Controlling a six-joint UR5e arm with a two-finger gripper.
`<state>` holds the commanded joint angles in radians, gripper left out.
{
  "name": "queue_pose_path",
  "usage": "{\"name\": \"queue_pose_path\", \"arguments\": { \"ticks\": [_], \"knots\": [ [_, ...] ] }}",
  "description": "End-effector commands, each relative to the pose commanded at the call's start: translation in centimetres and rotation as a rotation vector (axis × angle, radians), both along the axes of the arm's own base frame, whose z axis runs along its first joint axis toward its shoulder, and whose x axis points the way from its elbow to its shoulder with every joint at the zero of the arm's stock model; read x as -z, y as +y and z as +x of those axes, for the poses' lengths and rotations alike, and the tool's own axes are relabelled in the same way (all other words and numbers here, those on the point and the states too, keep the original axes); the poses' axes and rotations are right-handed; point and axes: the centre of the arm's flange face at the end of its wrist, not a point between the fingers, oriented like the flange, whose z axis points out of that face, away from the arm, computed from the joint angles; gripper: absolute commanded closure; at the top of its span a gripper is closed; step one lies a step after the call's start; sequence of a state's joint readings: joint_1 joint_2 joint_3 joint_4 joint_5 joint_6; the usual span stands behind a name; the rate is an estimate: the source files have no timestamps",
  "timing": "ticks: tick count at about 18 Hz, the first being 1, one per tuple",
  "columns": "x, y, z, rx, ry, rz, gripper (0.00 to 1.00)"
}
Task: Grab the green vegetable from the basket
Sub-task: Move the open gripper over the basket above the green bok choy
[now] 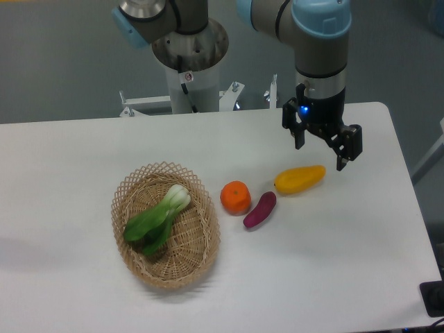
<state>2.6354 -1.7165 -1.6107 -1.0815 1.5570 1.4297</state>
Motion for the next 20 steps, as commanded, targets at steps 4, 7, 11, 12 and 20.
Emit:
{"name": "queue_pose_path", "arguments": {
  "ticks": [4, 7, 11, 12, 20],
  "knots": [
    [-0.4, 0.2, 0.6, 0.003, 0.002, 0.006, 0.0],
    [-0.2, 0.2, 2.1, -0.016, -0.016, 0.027, 0.0],
    [1.0, 0.8, 4.9, -0.061, -0.099, 0.112, 0.0],
    [1.0, 1.3, 5.5, -0.095, -0.113, 0.127, 0.0],
    [2.6, 8.0, 11.4, -0.267, -0.19, 0.2, 0.0]
  ]
}}
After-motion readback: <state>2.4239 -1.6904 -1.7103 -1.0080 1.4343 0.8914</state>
